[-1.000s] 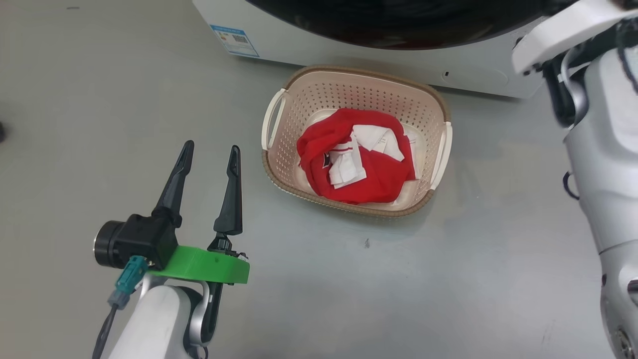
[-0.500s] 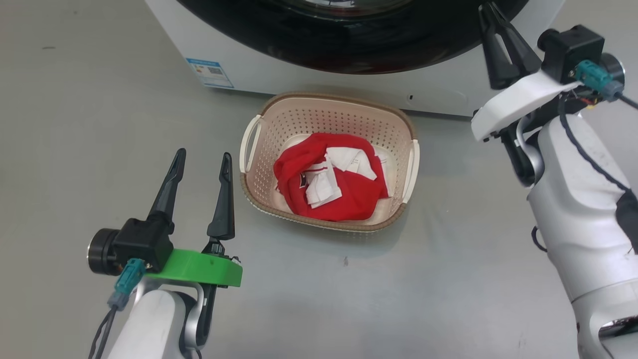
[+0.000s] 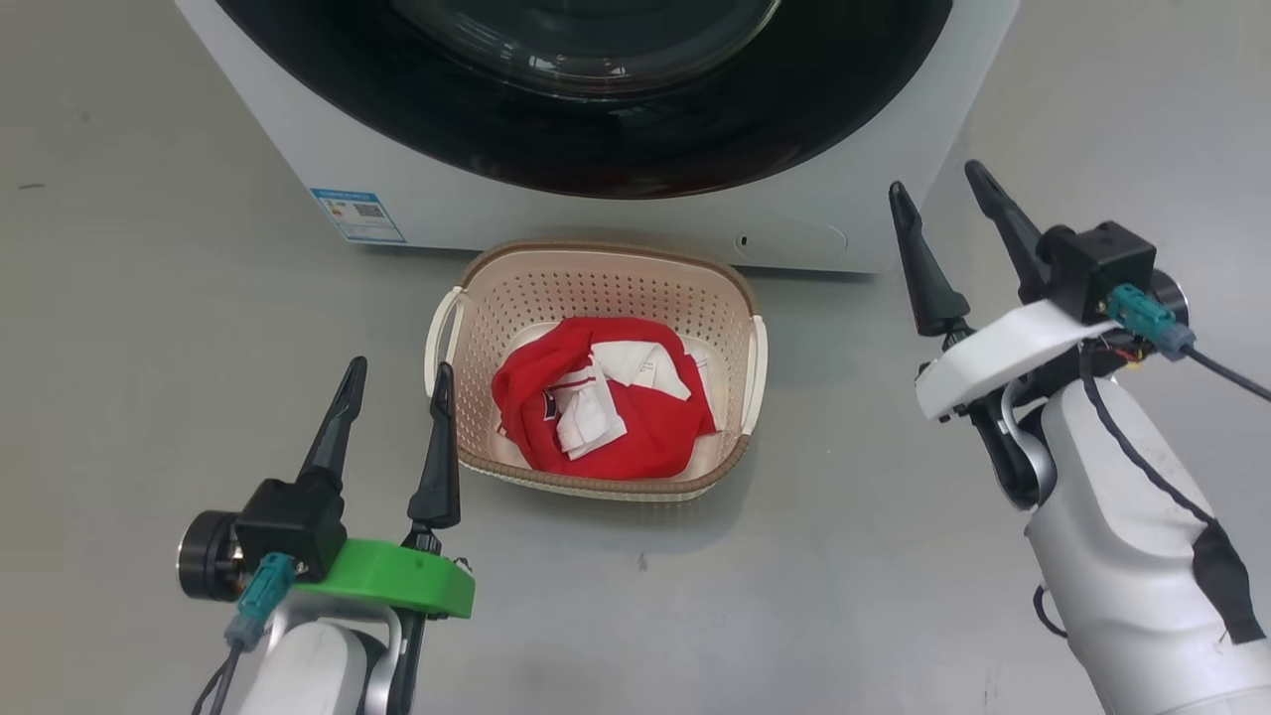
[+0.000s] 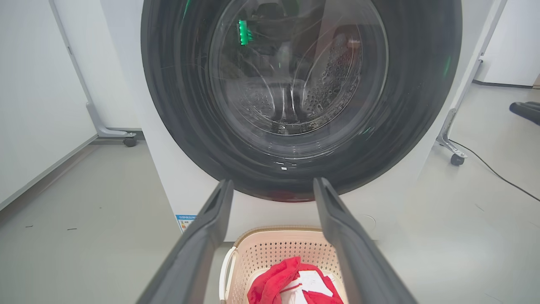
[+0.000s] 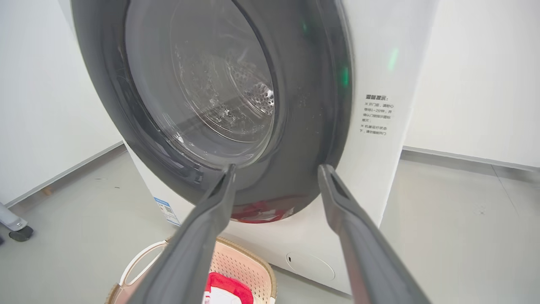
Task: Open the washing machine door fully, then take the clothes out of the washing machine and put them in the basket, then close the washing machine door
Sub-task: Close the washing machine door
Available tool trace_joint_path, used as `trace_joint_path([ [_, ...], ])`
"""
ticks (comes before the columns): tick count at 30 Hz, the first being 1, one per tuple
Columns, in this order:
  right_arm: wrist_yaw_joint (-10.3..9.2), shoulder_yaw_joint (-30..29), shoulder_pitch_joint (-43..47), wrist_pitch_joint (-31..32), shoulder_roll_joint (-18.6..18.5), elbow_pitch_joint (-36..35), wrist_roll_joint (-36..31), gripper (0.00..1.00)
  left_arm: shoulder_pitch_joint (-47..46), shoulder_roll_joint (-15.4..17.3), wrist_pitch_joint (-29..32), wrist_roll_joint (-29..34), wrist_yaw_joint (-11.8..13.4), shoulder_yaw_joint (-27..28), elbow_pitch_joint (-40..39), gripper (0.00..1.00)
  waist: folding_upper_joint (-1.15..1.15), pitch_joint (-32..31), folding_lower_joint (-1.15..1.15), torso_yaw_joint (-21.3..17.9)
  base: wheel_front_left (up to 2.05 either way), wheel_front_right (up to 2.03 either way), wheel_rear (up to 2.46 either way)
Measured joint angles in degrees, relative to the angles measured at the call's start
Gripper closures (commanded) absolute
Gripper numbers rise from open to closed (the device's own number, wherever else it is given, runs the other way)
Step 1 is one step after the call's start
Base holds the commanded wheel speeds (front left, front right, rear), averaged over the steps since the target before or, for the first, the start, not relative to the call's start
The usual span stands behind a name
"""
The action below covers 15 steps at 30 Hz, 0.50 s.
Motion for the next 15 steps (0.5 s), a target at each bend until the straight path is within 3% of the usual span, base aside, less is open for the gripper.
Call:
trace_joint_path([
  [15,-2.16,-2.8,16.0,0.0,1.7,-6.4,0.9,0.00,6.4,0.5,0.0,0.0,-0.4,-0.6,3.3,0.00,0.00,-6.8,0.00,-4.5,0.00,0.00,0.00],
])
